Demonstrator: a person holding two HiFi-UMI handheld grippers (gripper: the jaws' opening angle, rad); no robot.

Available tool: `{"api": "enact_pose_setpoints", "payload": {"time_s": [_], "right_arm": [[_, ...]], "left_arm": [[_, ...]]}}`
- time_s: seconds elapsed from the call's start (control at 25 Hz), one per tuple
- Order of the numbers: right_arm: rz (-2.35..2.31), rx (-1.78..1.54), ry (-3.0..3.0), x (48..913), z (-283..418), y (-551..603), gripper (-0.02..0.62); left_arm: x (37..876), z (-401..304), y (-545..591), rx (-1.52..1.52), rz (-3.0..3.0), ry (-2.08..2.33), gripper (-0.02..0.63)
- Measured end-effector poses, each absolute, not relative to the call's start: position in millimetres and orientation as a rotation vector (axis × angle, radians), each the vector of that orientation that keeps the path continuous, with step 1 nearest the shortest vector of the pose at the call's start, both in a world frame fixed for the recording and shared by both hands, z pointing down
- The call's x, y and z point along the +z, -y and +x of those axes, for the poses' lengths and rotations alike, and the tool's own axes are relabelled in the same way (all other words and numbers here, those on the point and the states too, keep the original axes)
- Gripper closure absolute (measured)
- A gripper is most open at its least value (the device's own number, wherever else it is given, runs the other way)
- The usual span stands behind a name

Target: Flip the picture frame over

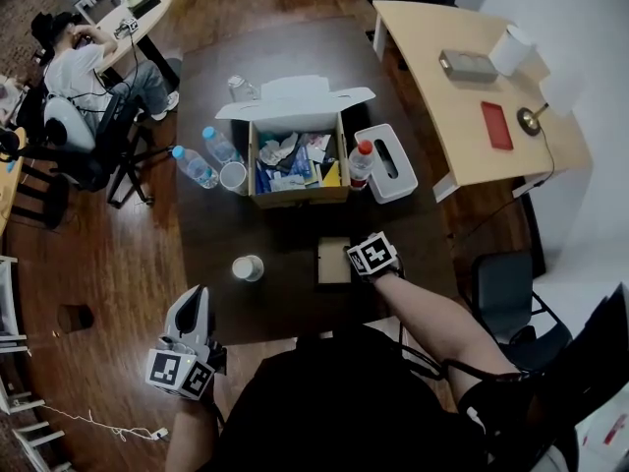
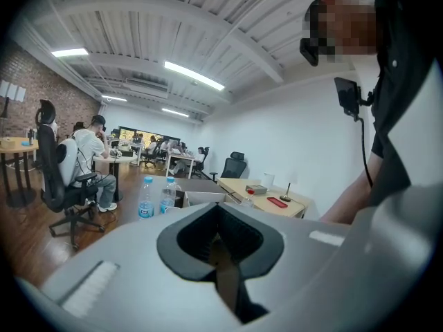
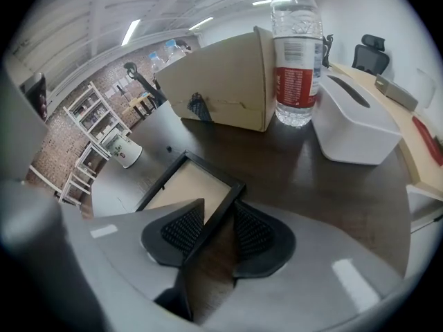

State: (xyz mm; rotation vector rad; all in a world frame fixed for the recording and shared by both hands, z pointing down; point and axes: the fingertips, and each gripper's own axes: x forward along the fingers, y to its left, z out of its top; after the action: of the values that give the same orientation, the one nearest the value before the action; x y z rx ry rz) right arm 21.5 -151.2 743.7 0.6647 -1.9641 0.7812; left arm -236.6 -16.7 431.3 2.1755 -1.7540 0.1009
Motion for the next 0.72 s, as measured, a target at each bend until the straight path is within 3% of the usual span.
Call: {"api": "enact_pose_setpoints", "payload": {"time_s": [0.16, 0.72], "right_arm": [[0.691, 0.699, 1.981, 738, 21, 156, 0.549], [0.743, 0.663, 2.083, 702, 20, 156, 0.549]], "left_arm": [[432, -227, 23, 0.133, 2.209, 1.701, 0.606], [455, -196, 43, 0.144, 2.262, 1.537, 0.606]]}}
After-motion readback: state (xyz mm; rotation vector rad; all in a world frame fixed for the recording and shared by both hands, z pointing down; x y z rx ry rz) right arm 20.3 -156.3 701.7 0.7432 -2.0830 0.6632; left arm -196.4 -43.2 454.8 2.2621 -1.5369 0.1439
